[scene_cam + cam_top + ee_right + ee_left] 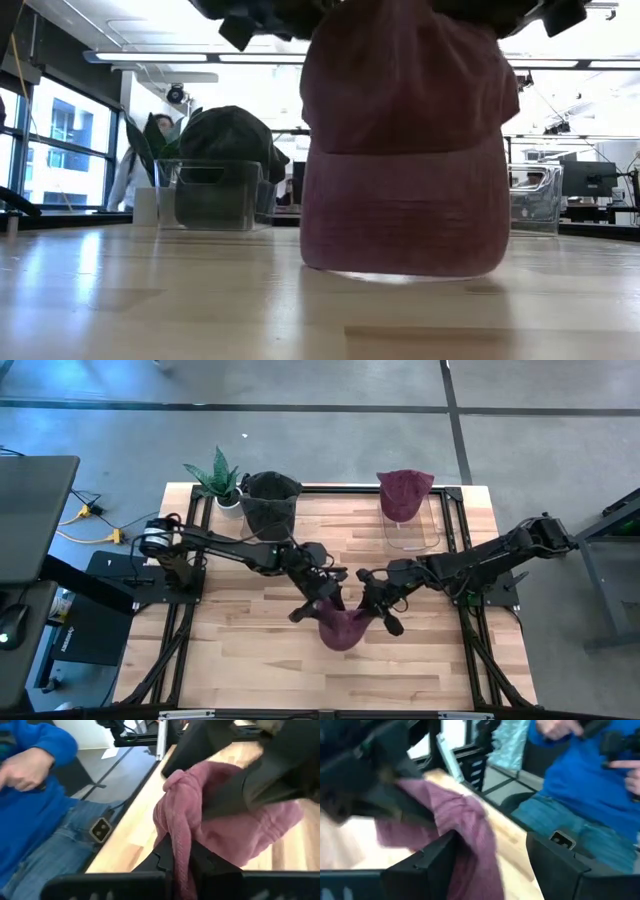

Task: Pick & Place hat
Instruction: Put the red cap into the right transparent bin

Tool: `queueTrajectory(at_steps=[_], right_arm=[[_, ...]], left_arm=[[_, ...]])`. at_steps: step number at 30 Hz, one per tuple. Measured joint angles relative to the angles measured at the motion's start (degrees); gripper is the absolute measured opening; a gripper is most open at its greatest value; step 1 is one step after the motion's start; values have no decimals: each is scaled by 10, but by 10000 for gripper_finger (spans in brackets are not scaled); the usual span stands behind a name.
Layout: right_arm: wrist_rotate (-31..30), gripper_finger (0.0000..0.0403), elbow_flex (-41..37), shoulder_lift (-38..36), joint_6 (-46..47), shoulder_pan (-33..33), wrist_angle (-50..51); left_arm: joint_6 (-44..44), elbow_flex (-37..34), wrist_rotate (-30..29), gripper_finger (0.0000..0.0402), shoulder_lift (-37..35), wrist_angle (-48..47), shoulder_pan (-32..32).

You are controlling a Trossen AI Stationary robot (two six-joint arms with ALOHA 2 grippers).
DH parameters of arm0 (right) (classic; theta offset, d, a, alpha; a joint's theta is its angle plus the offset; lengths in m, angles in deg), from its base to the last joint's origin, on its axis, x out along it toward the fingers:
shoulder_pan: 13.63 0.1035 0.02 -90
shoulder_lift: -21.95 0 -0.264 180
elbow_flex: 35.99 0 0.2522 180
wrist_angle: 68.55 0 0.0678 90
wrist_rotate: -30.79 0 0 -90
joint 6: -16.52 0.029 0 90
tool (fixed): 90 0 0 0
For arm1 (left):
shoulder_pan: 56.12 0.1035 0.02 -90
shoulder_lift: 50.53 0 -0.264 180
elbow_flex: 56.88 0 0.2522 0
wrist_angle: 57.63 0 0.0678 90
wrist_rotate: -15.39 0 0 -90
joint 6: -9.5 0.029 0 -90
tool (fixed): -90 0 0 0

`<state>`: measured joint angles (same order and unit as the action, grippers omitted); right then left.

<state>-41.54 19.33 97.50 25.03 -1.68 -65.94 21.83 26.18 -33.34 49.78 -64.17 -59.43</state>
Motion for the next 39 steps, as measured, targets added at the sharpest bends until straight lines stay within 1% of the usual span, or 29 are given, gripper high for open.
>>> queueTrajectory(at_steps=[2, 5, 8, 11, 13, 15, 17, 19, 21, 24, 27, 31, 36, 39], right_arm=[[18, 12, 0, -5, 1, 0, 6], [29, 7, 0, -20, 2, 6, 28], [28, 5, 0, -44, 1, 16, 61], [29, 10, 0, -69, 3, 29, 80], [29, 9, 0, -81, -4, 37, 77], [29, 5, 0, -87, -12, 41, 76], [24, 4, 0, -87, -14, 43, 77], [23, 8, 0, -84, -12, 42, 84], [20, 10, 0, -81, -12, 42, 86], [9, 7, 0, -81, -13, 42, 91], [6, 4, 0, -81, -26, 42, 92], [-4, 9, 0, -81, -27, 42, 96], [-7, 4, 0, -81, -33, 42, 102], [-6, 6, 0, -81, -36, 42, 102]], left_arm=[[8, 2, 22, 232, 5, 3, -1], [8, 0, 60, 214, 10, -18, -1], [-5, 1, 125, 182, 5, -16, 0], [-23, 1, 204, 143, -11, -12, -1], [-21, 2, 224, 117, -12, -2, -1], [-22, 1, 209, 94, -9, 0, -1], [-21, 0, 167, 77, -9, 10, -1], [-23, 1, 123, 66, -10, 17, 0], [-37, 1, 92, 64, -9, 22, -1], [-42, 2, 32, 79, 2, 22, -1], [-43, -1, -31, 113, 6, 18, 0], [-38, 1, -90, 180, 2, 39, -1], [-19, 1, -126, 272, 3, 45, -1], [-13, 1, -159, 311, 3, 65, -1]])
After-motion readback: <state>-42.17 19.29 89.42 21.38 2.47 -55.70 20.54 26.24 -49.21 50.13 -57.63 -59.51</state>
